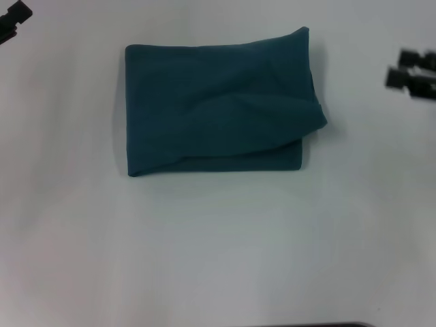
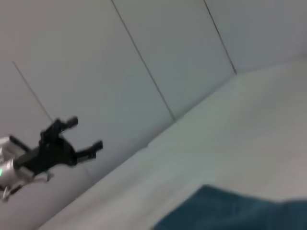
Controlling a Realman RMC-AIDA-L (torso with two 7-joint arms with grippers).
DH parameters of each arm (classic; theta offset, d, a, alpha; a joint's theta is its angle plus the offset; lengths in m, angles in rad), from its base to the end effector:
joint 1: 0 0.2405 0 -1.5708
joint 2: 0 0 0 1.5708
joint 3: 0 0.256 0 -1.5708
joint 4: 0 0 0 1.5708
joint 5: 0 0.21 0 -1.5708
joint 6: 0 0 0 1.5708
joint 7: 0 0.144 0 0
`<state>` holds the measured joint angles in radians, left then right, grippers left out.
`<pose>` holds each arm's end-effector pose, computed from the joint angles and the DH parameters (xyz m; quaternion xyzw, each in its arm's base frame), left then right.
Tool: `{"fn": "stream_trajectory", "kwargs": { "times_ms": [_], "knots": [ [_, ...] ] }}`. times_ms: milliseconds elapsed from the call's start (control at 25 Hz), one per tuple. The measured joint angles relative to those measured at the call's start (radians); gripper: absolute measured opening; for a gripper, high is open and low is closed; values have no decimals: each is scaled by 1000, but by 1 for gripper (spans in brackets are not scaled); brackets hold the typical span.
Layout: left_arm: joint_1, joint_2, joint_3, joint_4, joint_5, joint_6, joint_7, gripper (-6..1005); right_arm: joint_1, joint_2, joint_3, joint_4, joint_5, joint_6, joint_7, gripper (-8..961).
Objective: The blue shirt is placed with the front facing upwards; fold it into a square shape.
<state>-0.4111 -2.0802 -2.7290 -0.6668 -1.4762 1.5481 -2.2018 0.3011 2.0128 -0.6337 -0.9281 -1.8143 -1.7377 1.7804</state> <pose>-0.2978 0.3261 0.0766 -0.6244 -0.5718 -0.5162 0.1293 0.2944 0.2873 0.0914 -0.8680 0.3498 0.3111 0.1655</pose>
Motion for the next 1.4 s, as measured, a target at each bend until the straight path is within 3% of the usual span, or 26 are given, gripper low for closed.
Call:
{"fn": "stream_trajectory", "kwargs": {
  "times_ms": [120, 200, 480, 920, 1400],
  "knots": [
    [0, 0, 0, 0, 0, 1, 1, 951, -27, -18, 15, 31, -95, -20, -16, 940],
    [-2, 1, 0, 1, 0, -2, 1, 951, -34, -18, 30, 69, -151, -18, -59, 939],
    [3, 2, 0, 3, 1, -8, 2, 950, -25, 12, 64, 221, -170, -12, -302, 937],
    [4, 0, 0, 10, 2, 6, 2, 950, 52, 65, 73, 248, -191, 73, -396, 937],
    [3, 1, -1, 13, 1, 7, 3, 951, 108, 70, 40, 282, -141, 120, -409, 930]
  ]
}}
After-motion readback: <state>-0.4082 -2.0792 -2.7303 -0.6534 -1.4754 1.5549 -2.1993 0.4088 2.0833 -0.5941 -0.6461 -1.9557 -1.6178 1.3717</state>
